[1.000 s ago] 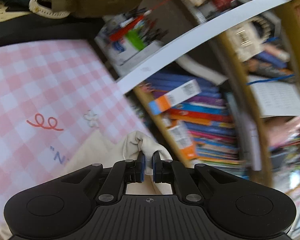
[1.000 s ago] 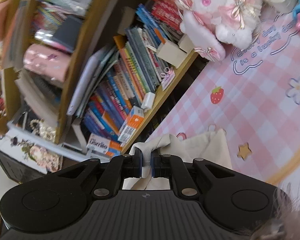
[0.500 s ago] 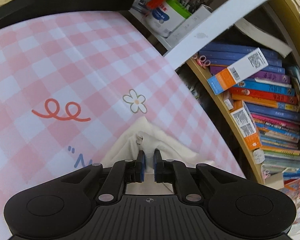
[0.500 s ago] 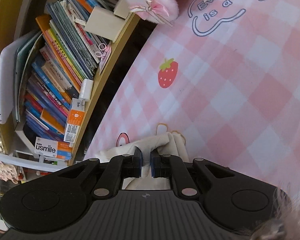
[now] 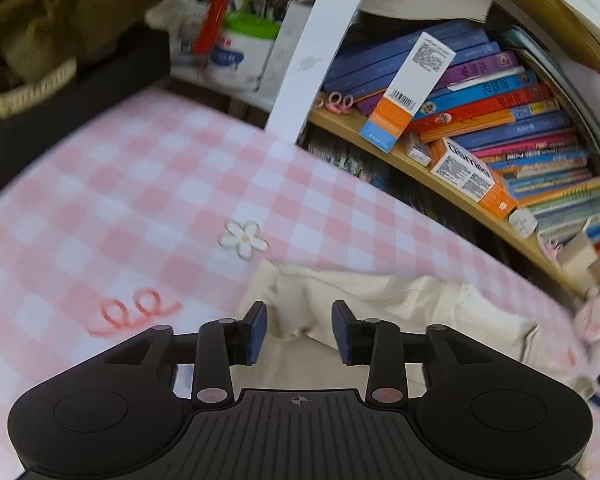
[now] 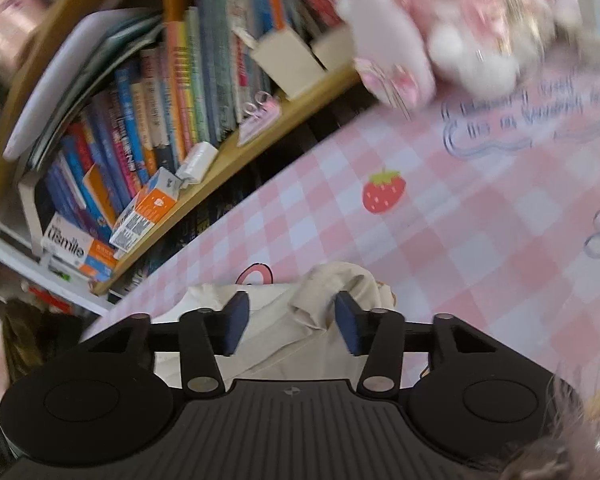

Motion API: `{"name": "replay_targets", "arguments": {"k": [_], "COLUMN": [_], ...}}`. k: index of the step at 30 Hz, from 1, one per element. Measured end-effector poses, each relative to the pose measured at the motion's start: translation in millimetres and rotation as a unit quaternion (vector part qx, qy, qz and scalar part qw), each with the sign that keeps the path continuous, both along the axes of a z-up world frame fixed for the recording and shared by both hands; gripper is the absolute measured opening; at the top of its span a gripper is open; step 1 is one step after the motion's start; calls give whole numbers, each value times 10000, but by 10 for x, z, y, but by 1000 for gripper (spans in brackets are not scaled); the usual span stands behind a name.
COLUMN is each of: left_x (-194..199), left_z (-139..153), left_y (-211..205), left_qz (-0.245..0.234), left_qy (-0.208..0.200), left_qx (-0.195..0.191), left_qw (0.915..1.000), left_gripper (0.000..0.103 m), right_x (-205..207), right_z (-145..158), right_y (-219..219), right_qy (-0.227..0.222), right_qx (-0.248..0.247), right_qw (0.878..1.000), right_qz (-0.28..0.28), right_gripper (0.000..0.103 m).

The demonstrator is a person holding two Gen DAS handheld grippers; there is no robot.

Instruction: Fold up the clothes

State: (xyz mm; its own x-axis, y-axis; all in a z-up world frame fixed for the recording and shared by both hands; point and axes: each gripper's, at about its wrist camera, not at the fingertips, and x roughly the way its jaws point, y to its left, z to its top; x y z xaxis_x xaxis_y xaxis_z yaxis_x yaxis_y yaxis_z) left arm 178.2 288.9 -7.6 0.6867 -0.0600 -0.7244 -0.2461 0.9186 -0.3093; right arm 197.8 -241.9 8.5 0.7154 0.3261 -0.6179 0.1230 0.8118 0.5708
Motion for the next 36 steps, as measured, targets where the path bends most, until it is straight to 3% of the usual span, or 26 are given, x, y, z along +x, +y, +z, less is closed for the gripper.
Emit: {"name": "replay_targets", "arguments": {"k": [6,11,15,18,21,27,31,36], "left_x": [-88,-195,-177,-142,-120,-63,-18,83], "left_z": [121,176,143,56,-37,-171,-212,-207], "left_y": [209,-137,-682,-1087,-1351,-1491,-1493,-1555], "left_qz": [7,-929,-1698,-2300,-2714,-2785,-2780,-2736], "left_qy": [-112,-214,-209,-181,-180,-52,4,54], "left_qx": [109,246,780,1219,1387,1492,1580,1676], "left_qw": [9999,9951,9822,9653,9523,9488,9475,9471], "left_gripper": [44,43,44,44,46,46,46,50], "right_x": [-160,-267,-302,-311,-290,-195,-140,-124], "right_z": [137,104,40,3,-23,-117,-187,-215], "right_y": [280,611,885,1073,1240,1464,1483,1488], "right_qy": [-238,-315,-349,-417,-507,-528,-271,-271], "right_qx": [-1066,-1716,-2061,-2277,-2444,-2756,-2759,-2863], "right_qw": [9939,9833,9740,9669,9595,9447,9458,9412], "right_qz": [119,523,871,1073,1302,1697,1693,1775], "right_gripper": [57,59,60,61,62,62,62,64]}}
